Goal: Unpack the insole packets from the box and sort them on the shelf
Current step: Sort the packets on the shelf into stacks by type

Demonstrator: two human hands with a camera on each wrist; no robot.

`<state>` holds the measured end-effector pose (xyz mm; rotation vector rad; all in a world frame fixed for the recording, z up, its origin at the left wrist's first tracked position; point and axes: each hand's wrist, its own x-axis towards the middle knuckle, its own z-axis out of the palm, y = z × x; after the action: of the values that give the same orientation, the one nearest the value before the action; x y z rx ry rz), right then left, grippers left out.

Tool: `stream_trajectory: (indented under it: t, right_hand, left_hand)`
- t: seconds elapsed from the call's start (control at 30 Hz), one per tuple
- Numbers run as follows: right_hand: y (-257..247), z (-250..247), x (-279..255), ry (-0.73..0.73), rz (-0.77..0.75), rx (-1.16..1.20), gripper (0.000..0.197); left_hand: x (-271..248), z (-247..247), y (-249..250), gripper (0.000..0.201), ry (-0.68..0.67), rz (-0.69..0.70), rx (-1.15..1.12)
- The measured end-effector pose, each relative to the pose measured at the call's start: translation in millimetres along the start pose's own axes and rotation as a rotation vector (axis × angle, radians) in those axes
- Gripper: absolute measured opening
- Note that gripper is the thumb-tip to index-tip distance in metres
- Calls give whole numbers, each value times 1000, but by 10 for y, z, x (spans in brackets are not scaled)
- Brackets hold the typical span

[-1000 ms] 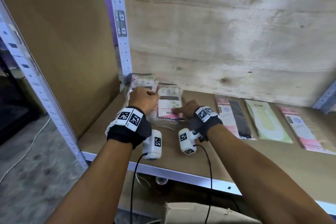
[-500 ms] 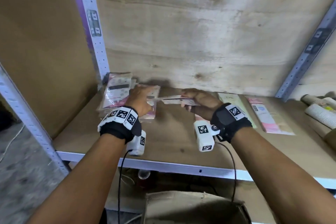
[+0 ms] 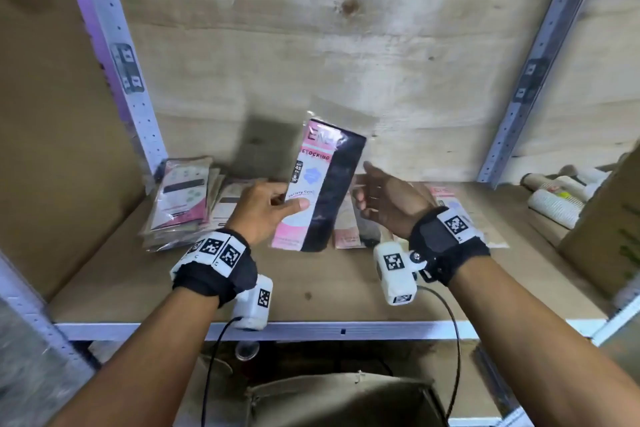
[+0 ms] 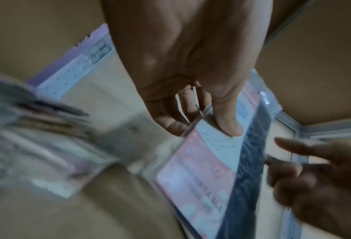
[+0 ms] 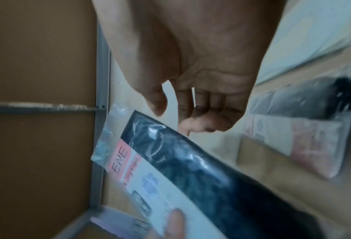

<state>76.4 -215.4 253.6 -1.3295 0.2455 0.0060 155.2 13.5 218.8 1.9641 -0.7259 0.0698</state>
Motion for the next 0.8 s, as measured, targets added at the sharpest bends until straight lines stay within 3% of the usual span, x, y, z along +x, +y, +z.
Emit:
stream_trajectory:
  t: [0.07, 0.13, 0.23, 0.4, 0.6, 0.7, 0.8]
  right_hand:
    - [185, -52, -13, 50, -56, -240, 14]
    - [396, -85, -45, -3, -70, -377, 10]
    - [649, -141, -66, -158, -61, -357, 27]
    - [817, -256, -58, -156, -12, -109, 32]
    - [892, -393, -14, -116, -3, -17, 29]
    - [865, -435, -5, -191, -11, -116, 31]
    - [810, -477, 12, -241, 9, -183, 29]
  left_hand:
    - [3, 82, -19, 25, -9, -33, -92]
    - [-7, 184, -23, 24, -12, -116, -210]
    - [-34, 371, -12, 25, -3, -290, -438]
    - [-11, 611, -86, 31, 6, -431, -521]
    - [150, 708, -240, 29, 58, -429, -453]
    - [308, 556, -319, 21, 184, -393, -515]
    - [419, 356, -394, 29, 330, -412, -609]
